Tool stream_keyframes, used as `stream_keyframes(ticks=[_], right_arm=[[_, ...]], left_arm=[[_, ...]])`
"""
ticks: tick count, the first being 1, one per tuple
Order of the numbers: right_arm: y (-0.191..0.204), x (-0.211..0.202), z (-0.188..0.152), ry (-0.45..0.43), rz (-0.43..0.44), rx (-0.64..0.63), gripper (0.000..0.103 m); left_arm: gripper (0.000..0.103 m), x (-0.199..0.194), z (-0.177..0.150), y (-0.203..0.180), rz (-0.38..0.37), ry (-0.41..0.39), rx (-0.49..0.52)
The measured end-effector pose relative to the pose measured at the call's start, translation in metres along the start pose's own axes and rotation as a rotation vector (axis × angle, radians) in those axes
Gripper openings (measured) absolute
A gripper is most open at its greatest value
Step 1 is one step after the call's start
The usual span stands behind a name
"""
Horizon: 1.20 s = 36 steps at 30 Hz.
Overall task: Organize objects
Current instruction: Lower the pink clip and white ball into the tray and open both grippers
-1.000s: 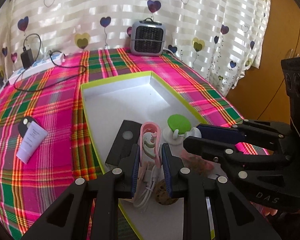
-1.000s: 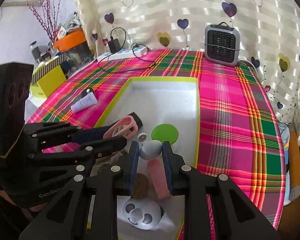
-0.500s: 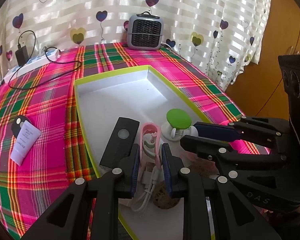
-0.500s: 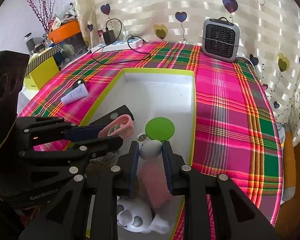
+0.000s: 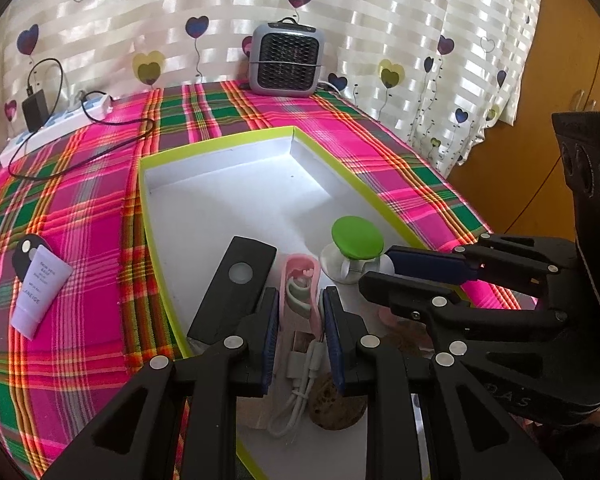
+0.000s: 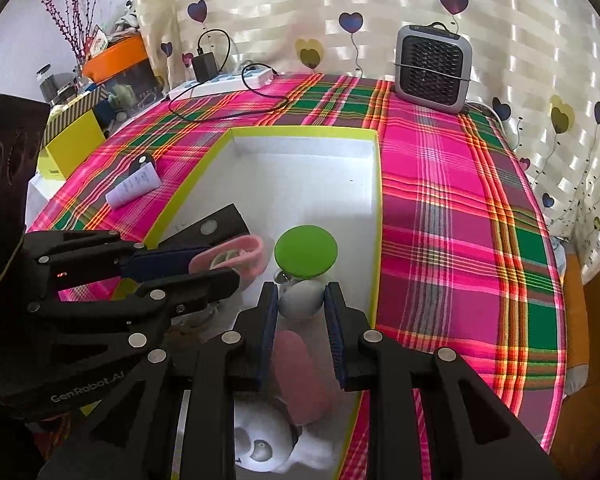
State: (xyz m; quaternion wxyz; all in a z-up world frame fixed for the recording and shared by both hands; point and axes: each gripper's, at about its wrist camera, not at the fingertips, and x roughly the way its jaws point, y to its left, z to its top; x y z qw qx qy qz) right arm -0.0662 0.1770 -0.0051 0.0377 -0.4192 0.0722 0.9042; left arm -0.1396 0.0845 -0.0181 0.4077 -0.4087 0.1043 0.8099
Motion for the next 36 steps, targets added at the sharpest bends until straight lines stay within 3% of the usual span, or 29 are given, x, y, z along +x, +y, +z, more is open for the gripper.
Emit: stream_keyframes(ticks=[27,36], right_arm=[[0.004,-0.022,0.004,-0.068,-0.035,0.005,0.025],[0.008,-0.027,0.004,-0.074,-0.045,0.011,0.025]], left_arm=[[0.025,-0.013,0.001,0.001,-0.084,-0.027,-0.035],[0.025,-0.020,0.000,0.000,-0.074,-0.052,-0.029]])
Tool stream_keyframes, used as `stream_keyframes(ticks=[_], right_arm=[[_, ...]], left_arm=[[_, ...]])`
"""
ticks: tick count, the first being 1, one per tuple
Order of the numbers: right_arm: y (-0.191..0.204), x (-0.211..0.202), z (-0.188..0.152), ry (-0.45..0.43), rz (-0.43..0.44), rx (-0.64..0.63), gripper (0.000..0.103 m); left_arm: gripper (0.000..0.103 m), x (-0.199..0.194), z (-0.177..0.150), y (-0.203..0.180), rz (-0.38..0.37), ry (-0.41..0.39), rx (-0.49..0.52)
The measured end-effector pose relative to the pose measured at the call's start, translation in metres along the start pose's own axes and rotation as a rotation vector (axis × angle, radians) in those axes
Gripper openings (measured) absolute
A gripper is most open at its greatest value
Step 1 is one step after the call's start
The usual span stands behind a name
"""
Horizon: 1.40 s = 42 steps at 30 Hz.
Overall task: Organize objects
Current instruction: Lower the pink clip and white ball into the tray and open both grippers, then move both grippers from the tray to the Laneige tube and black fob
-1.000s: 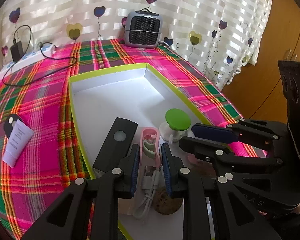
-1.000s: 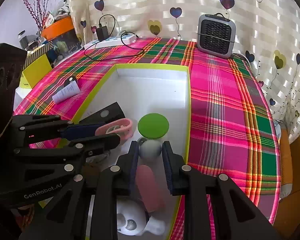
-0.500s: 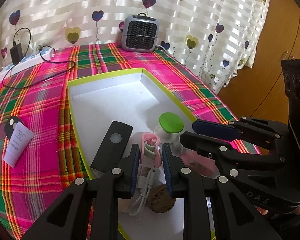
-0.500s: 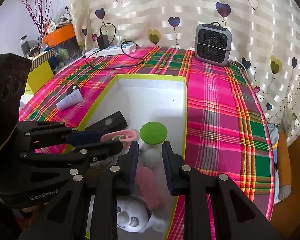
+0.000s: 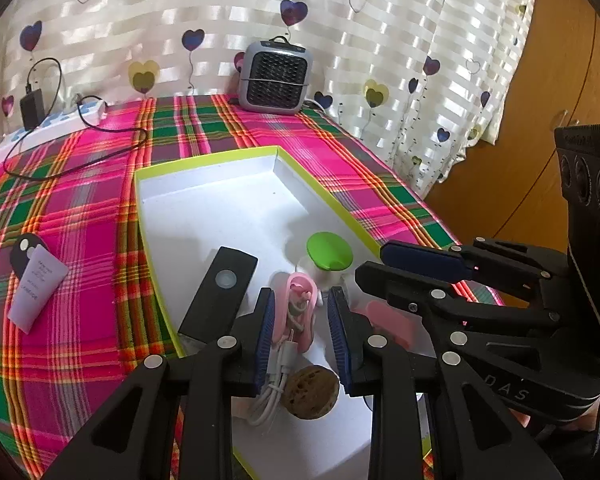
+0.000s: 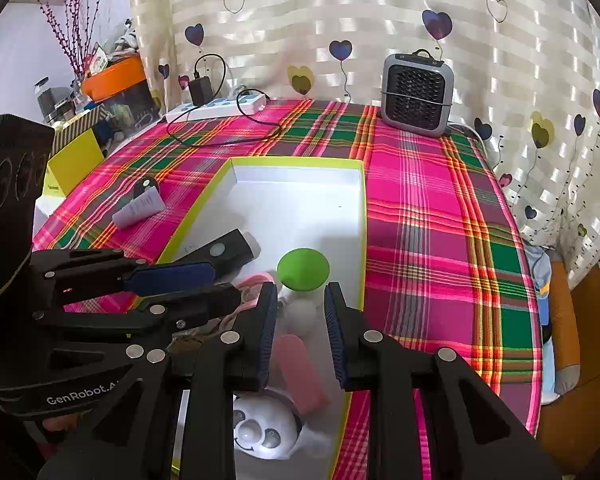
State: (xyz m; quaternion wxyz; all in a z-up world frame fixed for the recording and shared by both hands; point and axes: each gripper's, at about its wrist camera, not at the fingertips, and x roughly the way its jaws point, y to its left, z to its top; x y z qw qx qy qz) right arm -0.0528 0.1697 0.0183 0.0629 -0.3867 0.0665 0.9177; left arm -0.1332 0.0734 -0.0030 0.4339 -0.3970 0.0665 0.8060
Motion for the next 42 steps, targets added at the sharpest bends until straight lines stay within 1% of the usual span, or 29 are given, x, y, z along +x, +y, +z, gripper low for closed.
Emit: stream_keyframes(ticks=[7,11,14,17,19,21,23,24,26,32,42], right_arm=[[0.004,-0.004,0.002,-0.014,0.008,0.005,0.025],[0.008,-0.006,0.003,-0.028,0.012,0.027,0.025],[0.014,-0.007,0.003,-0.039,0.017,0.039,0.025],[0.020,-0.007,0.005,-0.049,0.034,0.054,0.025],[0.025,-0.007,0.007,-0.058,0.055,0.065,0.026],[0.029,-0.008,0.010,-0.069,0.067,0.075,0.029],[0.035,-0.008,0.013,-0.079,0.081,0.079,0.037],[0.038,-0.008,0.015,-0.084,0.090,0.080,0.039],[0.044,-0.006,0.020,-0.089,0.096,0.075,0.039],[0.072,0.008,0.034,-0.071,0.125,0.028,0.039],[0.111,0.034,0.052,-0.030,0.153,-0.048,0.039]], left_arm=[[0.025,-0.012,-0.001,0.001,0.026,-0.036,0.009],[0.025,-0.019,-0.002,0.005,0.032,-0.046,-0.013],[0.026,-0.027,-0.002,0.009,0.051,-0.068,-0.020],[0.025,-0.033,-0.004,0.016,0.060,-0.075,-0.038],[0.025,-0.037,-0.005,0.020,0.082,-0.083,-0.042],[0.025,-0.043,-0.007,0.026,0.106,-0.098,-0.040],[0.026,-0.049,-0.009,0.034,0.115,-0.103,-0.052],[0.026,-0.052,-0.010,0.041,0.114,-0.107,-0.066],[0.026,-0.058,-0.011,0.056,0.119,-0.116,-0.092],[0.027,-0.069,-0.014,0.098,0.198,-0.130,-0.144],[0.027,-0.074,-0.016,0.134,0.227,-0.127,-0.166]])
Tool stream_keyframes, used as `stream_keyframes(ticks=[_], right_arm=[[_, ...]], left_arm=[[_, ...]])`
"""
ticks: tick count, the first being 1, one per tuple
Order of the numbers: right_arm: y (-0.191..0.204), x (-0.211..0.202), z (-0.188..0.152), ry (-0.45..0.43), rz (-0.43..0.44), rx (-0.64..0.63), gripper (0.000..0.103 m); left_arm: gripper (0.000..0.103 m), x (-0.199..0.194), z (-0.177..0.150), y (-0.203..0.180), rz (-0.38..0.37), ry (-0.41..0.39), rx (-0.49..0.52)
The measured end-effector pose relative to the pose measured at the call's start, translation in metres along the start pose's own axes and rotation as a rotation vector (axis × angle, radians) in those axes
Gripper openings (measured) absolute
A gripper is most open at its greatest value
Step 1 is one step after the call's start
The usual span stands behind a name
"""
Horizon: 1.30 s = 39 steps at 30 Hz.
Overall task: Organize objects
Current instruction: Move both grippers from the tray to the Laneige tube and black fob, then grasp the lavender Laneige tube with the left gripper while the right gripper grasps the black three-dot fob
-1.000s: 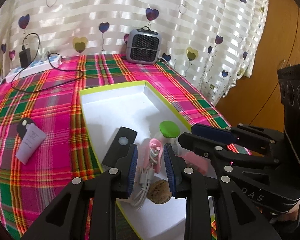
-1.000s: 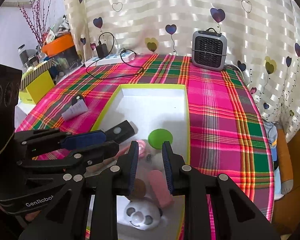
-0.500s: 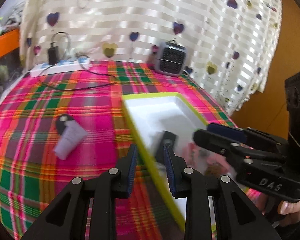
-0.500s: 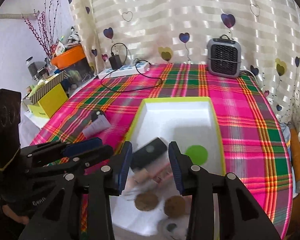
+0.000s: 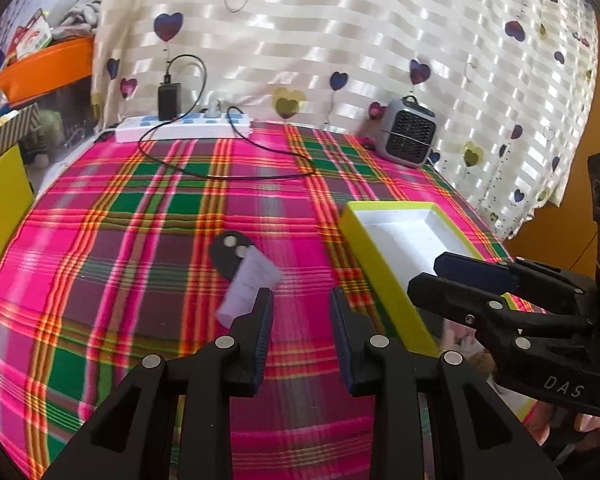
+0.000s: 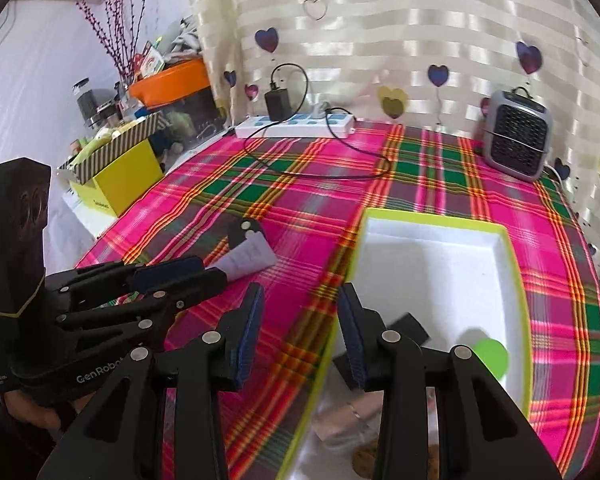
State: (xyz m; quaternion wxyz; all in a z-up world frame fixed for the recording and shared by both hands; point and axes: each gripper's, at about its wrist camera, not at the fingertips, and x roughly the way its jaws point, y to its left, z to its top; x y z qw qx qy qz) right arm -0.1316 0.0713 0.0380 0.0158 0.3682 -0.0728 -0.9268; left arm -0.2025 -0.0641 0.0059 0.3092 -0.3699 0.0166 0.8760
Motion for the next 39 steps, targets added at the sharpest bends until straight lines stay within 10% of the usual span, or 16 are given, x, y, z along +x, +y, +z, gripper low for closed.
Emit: stream_keyframes(ticks=[24,39], right_arm=[[0.001,0.034,0.012,0.050,0.023,0.009,0.039],[0.002,0.031,0.014,0.042,0.009,0.010,0.039]], left_arm=[[0.032,0.067,0.012,0.029,0.027,0.161,0.066],[0.022,0.056,0.008,0.027,0.086,0.126,0.079]])
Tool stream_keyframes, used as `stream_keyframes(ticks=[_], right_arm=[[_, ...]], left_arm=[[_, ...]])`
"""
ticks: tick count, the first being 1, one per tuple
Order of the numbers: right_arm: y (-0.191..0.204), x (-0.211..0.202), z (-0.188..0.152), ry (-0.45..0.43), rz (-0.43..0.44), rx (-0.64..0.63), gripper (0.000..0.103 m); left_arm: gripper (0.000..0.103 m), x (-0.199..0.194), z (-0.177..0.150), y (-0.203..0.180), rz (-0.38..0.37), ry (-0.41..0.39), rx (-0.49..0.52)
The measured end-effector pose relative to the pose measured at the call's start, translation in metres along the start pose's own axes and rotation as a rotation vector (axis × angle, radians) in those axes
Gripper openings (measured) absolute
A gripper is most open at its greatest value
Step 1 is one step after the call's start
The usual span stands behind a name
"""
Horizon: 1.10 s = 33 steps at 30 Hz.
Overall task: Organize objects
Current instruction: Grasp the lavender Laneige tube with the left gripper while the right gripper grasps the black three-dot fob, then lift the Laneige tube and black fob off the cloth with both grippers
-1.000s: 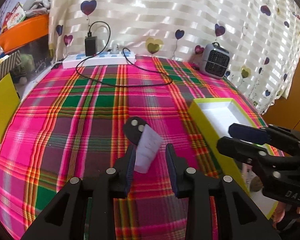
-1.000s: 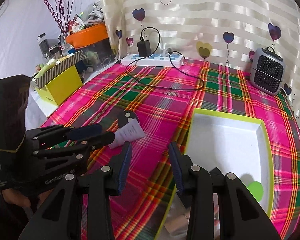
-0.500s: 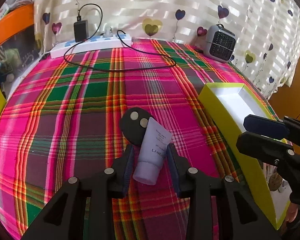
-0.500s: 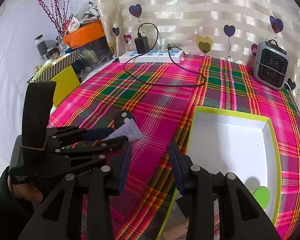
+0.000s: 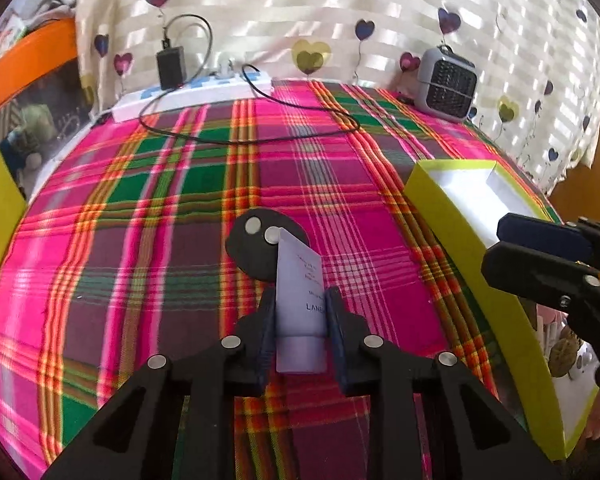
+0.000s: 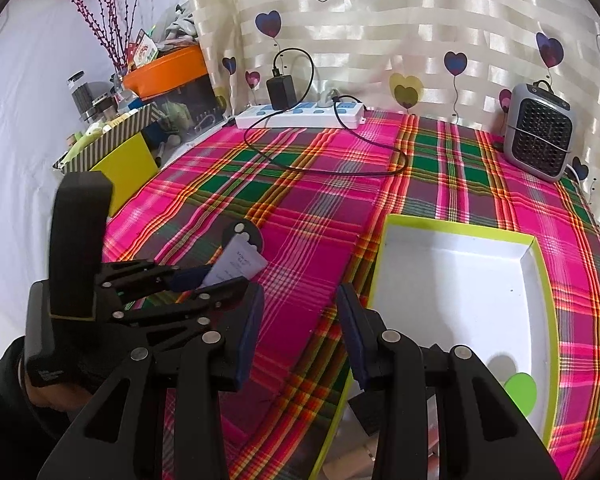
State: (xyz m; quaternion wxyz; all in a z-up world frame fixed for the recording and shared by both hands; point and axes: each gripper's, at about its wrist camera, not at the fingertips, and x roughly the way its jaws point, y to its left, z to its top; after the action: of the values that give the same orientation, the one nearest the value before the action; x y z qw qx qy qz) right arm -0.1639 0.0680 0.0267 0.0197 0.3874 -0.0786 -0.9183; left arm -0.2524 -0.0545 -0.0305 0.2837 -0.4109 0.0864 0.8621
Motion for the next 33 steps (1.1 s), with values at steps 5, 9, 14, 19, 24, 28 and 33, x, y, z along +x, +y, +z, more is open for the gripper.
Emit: stream_keyframes(ticks=[5,9,14,19,24,28,33], right_arm=[[0.007,0.001,0.002,0.008,-0.010,-0.021,0.039],[0.017,0.007,0.007,0.016,-0.013,-0.048,0.039],[0.030,0.017,0.014,0.034,-0.025,-0.077,0.039],[0.048,0.033,0.028,0.060,-0.027,-0.130,0.039],[0.069,0.057,0.039,0.120,-0.031,-0.213,0.039],[0.077,0.079,0.045,0.183,-0.021,-0.286,0.039],[0.079,0.098,0.051,0.230,-0.018,-0.347,0.039]], left_arm=[[0.022,-0.021,-0.002,0.006,-0.009,-0.053,-0.028],[0.022,-0.035,-0.003,0.013,-0.006,-0.093,-0.049],[0.022,-0.047,-0.004,0.030,0.007,-0.121,-0.094],[0.022,-0.053,-0.008,0.051,0.029,-0.132,-0.139],[0.022,-0.057,-0.010,0.070,0.034,-0.142,-0.188],[0.022,-0.059,-0.011,0.074,0.028,-0.150,-0.199],[0.022,-0.060,-0.011,0.076,0.019,-0.154,-0.206]])
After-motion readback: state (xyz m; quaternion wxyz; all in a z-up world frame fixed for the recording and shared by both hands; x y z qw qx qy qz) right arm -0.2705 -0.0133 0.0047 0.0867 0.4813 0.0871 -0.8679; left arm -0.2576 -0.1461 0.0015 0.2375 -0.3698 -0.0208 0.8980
